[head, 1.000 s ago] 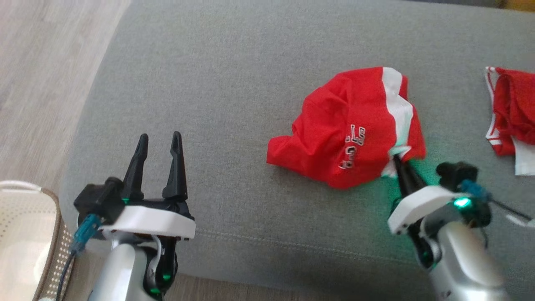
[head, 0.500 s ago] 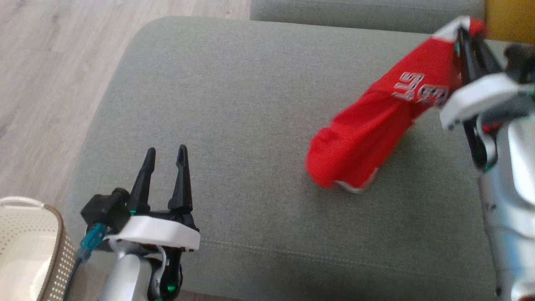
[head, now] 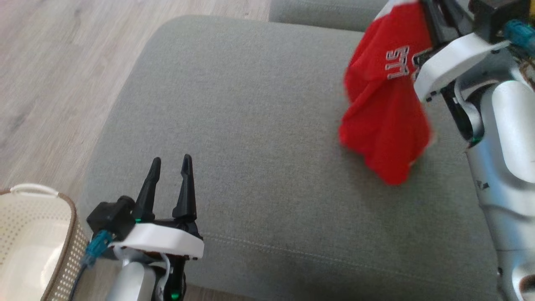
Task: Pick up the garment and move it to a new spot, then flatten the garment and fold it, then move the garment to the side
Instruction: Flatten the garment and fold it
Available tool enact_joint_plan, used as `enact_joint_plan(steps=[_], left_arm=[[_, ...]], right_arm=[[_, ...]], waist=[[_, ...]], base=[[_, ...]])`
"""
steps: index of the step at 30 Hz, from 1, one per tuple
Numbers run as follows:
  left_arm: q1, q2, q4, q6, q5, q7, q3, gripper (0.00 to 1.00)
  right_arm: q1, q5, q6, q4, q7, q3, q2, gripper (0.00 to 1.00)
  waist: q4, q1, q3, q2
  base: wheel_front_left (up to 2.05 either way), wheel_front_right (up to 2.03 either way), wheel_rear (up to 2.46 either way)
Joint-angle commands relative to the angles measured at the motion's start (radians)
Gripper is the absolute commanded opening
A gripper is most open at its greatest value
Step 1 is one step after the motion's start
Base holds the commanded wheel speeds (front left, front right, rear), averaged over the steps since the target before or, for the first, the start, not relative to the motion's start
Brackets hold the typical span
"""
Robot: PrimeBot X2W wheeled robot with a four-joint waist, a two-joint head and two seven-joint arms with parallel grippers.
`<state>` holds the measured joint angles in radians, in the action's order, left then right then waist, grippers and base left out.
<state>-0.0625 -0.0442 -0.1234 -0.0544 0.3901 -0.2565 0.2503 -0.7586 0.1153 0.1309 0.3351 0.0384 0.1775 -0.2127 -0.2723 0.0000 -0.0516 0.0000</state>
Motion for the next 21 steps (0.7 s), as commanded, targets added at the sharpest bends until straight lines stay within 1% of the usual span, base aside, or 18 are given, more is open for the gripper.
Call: enact_joint_plan(steps=[1, 4, 9, 13, 16, 17, 19, 21], left_arm=[[-0.048, -0.006, 0.037, -0.002, 0.006, -0.005, -0.021, 1.0], [-0.068, -0.006, 0.034, 0.003, 0.012, -0.005, 0.0, 1.0], [-0.1, -0.006, 0.037, 0.001, 0.034, -0.005, 0.046, 1.0], [-0.114, -0.006, 0.046, -0.011, 0.057, -0.005, 0.075, 1.0], [-0.121, -0.006, 0.053, -0.019, 0.073, -0.005, 0.093, 1.0], [-0.121, -0.006, 0.053, -0.019, 0.073, -0.005, 0.093, 1.0], [-0.124, -0.006, 0.059, -0.024, 0.08, -0.005, 0.103, 1.0], [-0.127, -0.006, 0.065, -0.029, 0.086, -0.005, 0.108, 1.0]], right_arm=[[-0.058, 0.002, 0.0, 0.017, 0.014, 0.014, -0.007, 0.0], [-0.118, -0.016, 0.0, 0.139, 0.012, 0.029, -0.035, 0.0], [-0.261, -0.054, 0.0, 0.342, -0.041, 0.019, -0.077, 0.0], [-0.371, -0.106, 0.0, 0.474, -0.096, 0.012, -0.096, 0.0], [-0.43, -0.163, 0.0, 0.572, -0.126, -0.033, -0.109, 0.0], [-0.43, -0.163, 0.0, 0.572, -0.126, -0.033, -0.109, 0.0], [-0.453, -0.202, 0.0, 0.636, -0.129, -0.06, -0.104, 1.0], [-0.466, -0.249, 0.0, 0.695, -0.11, -0.072, -0.104, 1.0]], waist=[[-0.016, 0.0, -0.023, 0.0], [-0.044, 0.0, -0.056, 0.0], [-0.113, 0.0, -0.115, 0.0], [-0.163, 0.0, -0.157, 0.0], [-0.191, 0.0, -0.182, 0.0], [-0.191, 0.0, -0.182, 0.0], [-0.202, 0.0, -0.196, 0.0], [-0.205, 0.0, -0.206, 0.0]], base=[[0.0, 0.0, 0.0], [0.0, 0.0, 0.0], [0.0, 0.0, 0.0], [0.0, 0.0, 0.0], [0.0, 0.0, 0.0], [0.0, 0.0, 0.0], [0.0, 0.0, 0.0], [0.0, 0.0, 0.0]])
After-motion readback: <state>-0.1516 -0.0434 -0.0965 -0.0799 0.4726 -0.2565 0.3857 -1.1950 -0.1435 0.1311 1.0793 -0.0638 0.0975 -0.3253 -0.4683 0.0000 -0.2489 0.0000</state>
